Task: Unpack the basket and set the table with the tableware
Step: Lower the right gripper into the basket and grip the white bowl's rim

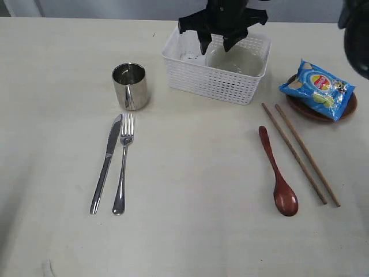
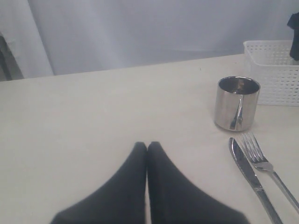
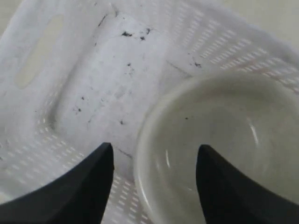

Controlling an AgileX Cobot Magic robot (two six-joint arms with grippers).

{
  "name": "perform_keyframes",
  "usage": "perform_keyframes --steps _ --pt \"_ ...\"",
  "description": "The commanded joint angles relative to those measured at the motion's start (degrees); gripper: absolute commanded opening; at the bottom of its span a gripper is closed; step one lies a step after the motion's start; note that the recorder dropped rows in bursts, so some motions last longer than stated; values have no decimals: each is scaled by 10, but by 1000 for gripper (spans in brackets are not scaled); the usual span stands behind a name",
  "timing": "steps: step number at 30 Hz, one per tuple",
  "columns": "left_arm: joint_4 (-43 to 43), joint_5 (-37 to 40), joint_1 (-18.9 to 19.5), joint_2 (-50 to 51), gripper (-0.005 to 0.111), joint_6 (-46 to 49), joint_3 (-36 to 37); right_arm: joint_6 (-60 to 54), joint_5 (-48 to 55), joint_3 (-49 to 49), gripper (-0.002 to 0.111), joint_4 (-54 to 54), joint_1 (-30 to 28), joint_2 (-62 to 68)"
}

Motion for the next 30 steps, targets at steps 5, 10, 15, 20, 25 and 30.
perform_keyframes --steps 5,10,15,20,25,30 --pt "-1 -5 1 -2 0 -2 1 96 57 -64 52 -124 52 33" --pt "-1 -5 1 -2 0 -2 1 139 69 -104 52 -137 71 53" --pt "-1 -5 1 -2 0 -2 1 171 69 -106 52 -138 71 66" --pt "-1 -5 1 -2 0 -2 1 193 69 -106 52 -139 71 74" --pt "-1 -5 1 -2 0 -2 1 207 69 -106 52 -144 71 84" --pt "-1 -5 1 -2 0 -2 1 220 69 -106 51 -151 71 102"
